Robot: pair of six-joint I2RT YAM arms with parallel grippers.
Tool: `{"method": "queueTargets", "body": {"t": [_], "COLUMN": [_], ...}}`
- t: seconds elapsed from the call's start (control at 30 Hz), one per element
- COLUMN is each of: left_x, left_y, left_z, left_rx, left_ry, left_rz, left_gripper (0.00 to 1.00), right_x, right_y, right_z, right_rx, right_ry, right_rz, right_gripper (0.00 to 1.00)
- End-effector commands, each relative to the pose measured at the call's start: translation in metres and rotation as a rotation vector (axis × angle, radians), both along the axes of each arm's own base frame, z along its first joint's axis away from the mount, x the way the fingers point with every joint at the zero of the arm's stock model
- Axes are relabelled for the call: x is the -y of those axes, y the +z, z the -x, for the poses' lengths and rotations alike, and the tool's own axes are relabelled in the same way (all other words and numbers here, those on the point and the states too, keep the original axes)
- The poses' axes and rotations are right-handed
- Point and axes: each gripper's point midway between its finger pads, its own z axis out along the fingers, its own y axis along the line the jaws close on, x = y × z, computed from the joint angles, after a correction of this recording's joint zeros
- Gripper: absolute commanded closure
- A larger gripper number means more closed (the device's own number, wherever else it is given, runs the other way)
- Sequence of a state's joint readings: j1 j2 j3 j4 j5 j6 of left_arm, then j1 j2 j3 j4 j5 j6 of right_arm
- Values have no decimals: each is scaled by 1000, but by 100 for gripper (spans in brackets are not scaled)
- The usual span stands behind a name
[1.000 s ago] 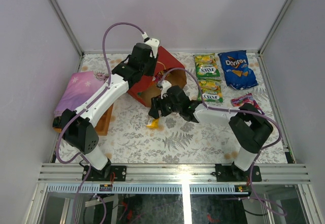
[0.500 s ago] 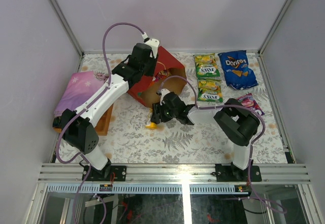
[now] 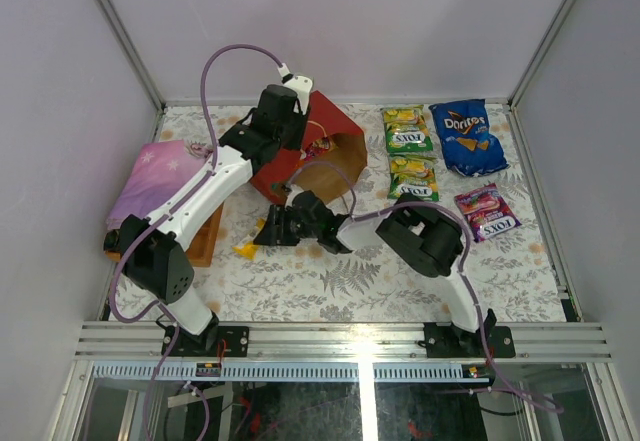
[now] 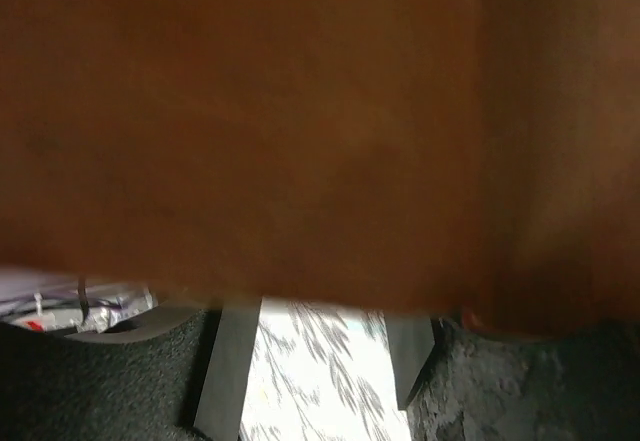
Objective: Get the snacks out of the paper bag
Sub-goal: Adjust the snack at the center of the board.
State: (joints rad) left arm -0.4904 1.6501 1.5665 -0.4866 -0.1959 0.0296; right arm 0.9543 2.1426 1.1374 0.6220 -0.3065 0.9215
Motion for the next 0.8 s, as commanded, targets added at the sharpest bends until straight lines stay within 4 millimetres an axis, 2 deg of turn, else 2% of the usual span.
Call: {"method": "queueTargets", "body": {"t": [0.0,0.17,0.23,0.3,0.37,0.4,0.47,0.5,0.6,0.67,0.7,0.77], "left_x": [-8,-9,-9,-9,-11,-11,-13,-13,-12,-13,-14,-14], "left_y": [20,20,21,19,18,18,18,19,23,27,29,32], "left_z": [-2,-2,-2,-2,-2,-3,-3,-4,-4,-3,-3,-2], "left_rx": [64,66,67,64,63,64,63,66,79,94,101,108], "left_ry": [16,17,17,15,20,23,27,27,29,29,31,33], "left_rz": [5,6,6,6,2,1,2,6,23,40,46,54], "left_gripper": [67,66,66,66,66,66,66,66,67,67,67,66], "right_x": [-42,-72,-72,-63,-46,-33,-7,6,45,70,83,106], "right_y": [3,28,42,53,60,67,61,74,79,82,87,93], "right_z": [9,15,20,28,36,41,47,48,46,36,23,-4], "right_rx": [-70,-15,22,66,129,167,242,294,416,490,530,463], "right_ry": [-7,60,93,127,144,146,148,133,66,-7,-62,-144], "right_rz": [-35,-81,-116,-143,-151,-147,-102,-109,-53,6,37,0], "right_gripper": [42,36,31,20,3,0,1,0,1,0,1,1]}}
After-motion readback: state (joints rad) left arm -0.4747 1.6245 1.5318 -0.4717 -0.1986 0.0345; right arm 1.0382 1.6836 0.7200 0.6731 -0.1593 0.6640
